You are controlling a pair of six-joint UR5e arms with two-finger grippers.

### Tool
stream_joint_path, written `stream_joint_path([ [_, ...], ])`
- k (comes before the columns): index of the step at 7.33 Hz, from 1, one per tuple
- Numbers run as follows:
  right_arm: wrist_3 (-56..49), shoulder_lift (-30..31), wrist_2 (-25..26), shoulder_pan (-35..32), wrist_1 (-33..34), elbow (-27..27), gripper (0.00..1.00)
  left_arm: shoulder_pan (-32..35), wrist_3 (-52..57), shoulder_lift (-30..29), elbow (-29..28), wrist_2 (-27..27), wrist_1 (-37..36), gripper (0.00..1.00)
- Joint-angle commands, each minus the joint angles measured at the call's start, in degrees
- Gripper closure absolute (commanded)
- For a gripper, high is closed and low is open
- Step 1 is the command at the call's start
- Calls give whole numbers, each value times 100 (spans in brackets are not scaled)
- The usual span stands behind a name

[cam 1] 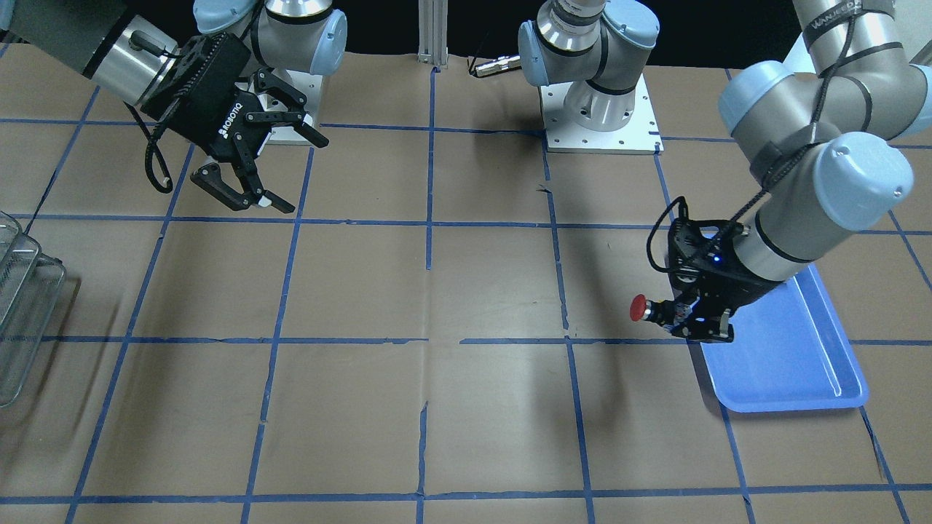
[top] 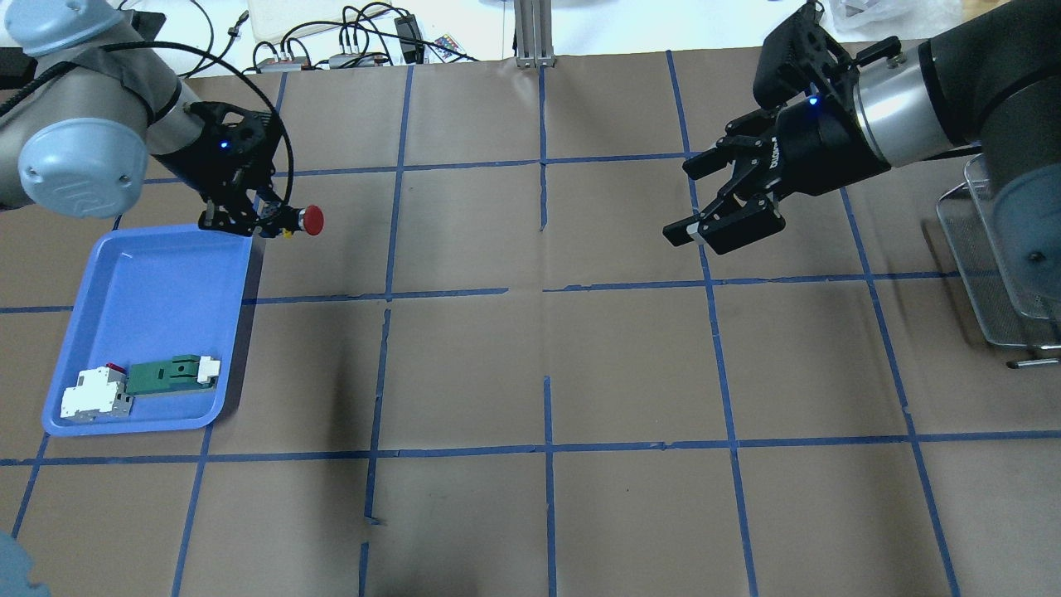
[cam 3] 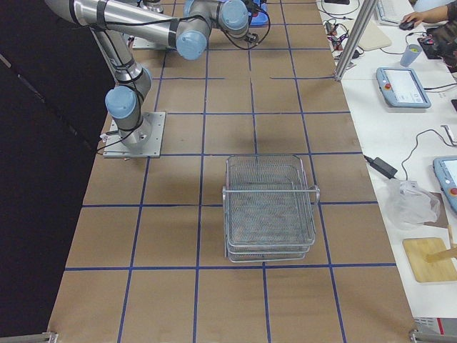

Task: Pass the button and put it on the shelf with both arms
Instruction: 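Lift the red button and carry it toward the right gripper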

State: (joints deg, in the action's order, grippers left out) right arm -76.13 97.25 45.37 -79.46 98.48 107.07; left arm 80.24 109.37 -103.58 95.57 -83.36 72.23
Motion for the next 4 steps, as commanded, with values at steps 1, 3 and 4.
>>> stream_joint_path([
  [1,-7,4,7,9,-13,-20,0,1041,-573,31,-493,249,727,100],
  [3,-147,13,-2,9,5,-46,0,1746,-1408,22,-1039,714,1055,100],
  [4,-774,-13,-2,9,57,-46,0,2054,-2045,144,-1119,1029,1056,100],
])
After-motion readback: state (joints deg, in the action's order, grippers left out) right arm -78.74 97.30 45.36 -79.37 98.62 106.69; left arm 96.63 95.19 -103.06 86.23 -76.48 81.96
